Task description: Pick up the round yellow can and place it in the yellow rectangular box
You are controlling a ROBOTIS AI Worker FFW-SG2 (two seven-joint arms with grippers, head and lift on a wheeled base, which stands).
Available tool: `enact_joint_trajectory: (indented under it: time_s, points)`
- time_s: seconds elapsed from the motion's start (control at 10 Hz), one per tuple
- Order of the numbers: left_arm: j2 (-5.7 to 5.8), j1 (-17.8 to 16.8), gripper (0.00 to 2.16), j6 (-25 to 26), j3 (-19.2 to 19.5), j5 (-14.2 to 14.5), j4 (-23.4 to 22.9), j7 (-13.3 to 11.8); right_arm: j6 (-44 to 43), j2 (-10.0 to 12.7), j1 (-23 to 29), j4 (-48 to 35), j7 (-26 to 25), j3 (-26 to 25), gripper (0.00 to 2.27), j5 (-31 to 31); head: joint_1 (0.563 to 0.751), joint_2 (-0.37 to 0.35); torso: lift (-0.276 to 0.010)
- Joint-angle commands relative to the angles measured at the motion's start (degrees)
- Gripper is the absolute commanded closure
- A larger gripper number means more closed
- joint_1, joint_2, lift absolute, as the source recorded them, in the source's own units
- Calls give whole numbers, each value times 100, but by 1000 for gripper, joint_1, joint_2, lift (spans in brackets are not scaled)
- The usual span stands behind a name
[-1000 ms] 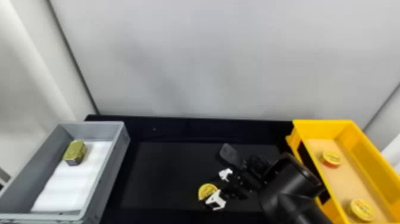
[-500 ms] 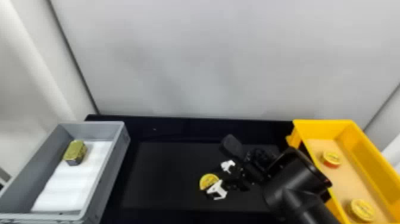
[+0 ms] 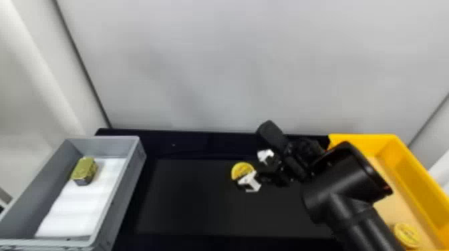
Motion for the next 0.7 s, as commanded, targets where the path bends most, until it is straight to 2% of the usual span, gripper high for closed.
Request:
enact_joint_trajectory:
  time_s: [0.0,0.5,0.6]
  points:
    - [-24,-8,38,32,2,0,-3,0,188,44,-168,-577,-217,-128,750,26,686,14,-55]
    - [-24,27,38,93,72,0,-83,-9,188,88,-441,-1298,-1035,-963,750,53,686,14,-55]
    - [-24,44,38,111,99,0,-100,-9,215,53,-476,-1447,-1061,-1104,750,176,686,14,-55]
